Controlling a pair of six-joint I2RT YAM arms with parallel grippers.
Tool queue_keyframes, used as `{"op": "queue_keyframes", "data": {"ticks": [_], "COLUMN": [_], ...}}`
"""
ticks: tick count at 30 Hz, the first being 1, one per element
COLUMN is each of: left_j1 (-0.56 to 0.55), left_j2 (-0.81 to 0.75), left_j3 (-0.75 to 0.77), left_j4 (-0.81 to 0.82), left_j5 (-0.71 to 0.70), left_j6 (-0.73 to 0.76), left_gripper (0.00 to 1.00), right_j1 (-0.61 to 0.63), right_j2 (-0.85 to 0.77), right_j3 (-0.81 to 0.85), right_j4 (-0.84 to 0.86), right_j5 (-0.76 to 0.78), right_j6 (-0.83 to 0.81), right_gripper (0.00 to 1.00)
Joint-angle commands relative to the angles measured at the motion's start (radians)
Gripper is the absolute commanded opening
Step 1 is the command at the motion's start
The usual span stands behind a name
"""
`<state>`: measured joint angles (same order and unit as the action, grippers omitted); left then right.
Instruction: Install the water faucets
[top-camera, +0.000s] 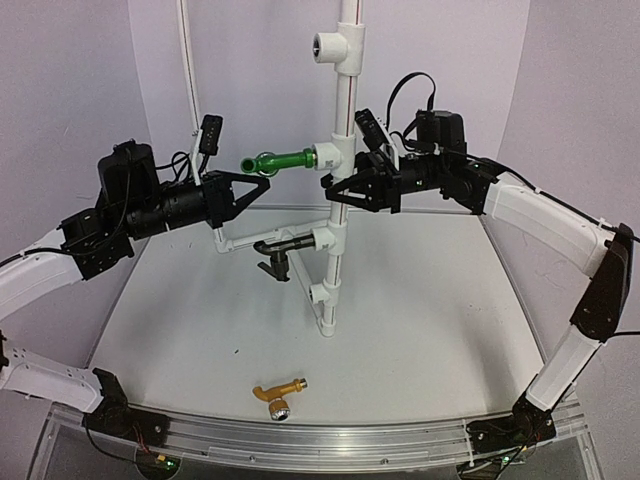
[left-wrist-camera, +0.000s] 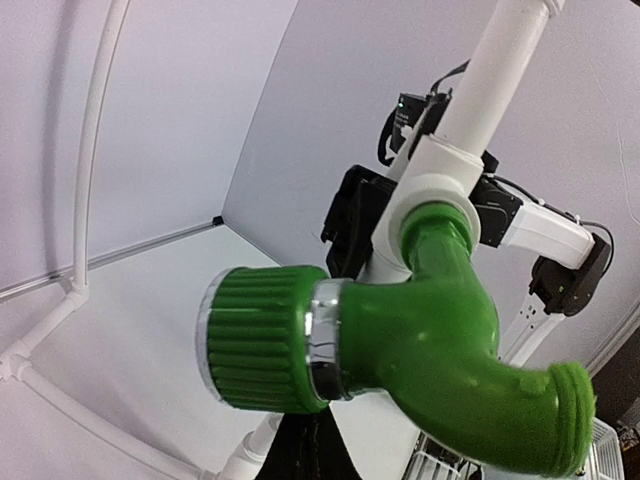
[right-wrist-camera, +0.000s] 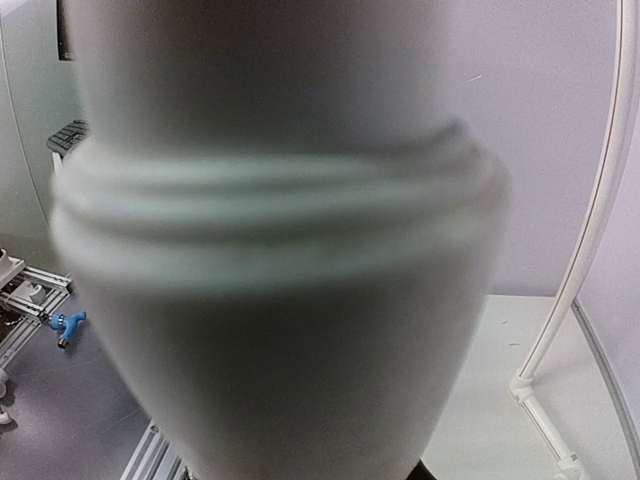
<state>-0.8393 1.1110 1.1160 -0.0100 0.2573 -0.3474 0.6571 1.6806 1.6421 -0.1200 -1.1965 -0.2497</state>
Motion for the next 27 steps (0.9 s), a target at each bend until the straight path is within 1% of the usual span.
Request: {"op": "queue_keyframes", "data": {"ticks": [1, 9, 13, 20, 27], "left_j1": [0.031, 0.069, 0.083, 0.09, 0.091], "left_j2": [-0.021, 0.016, 0.04, 0.069, 0.07], "left_j3": [0.018, 0.079, 0.116, 0.153, 0.212], "left_j4": [0.076, 0.075, 0.077, 0.084, 0.051], "left_j5": [-0.002, 0.022, 0.063, 0.142, 0.156], "left_j6": [-0.017, 0.001, 0.0, 0.01, 0.037], "left_gripper": [0.0, 0.0, 0.0, 0.0, 0.0], "right_j1": [0.003, 0.003, 0.003, 0.003, 0.004], "right_j2": [0.007, 0.009, 0.006, 0.004, 0.009], "right_j3": [-0.008, -0.02, -0.024, -0.03, -0.031], "right_j4": [-0.133, -0.133, -0.133, -0.133, -0.133], "right_j5": [-0.015, -0.029, -0.034, -0.034, -0.027], "right_j6": [0.166, 0.164, 0.165, 0.164, 0.157], "right_gripper": [0.0, 0.0, 0.0, 0.0, 0.0]}}
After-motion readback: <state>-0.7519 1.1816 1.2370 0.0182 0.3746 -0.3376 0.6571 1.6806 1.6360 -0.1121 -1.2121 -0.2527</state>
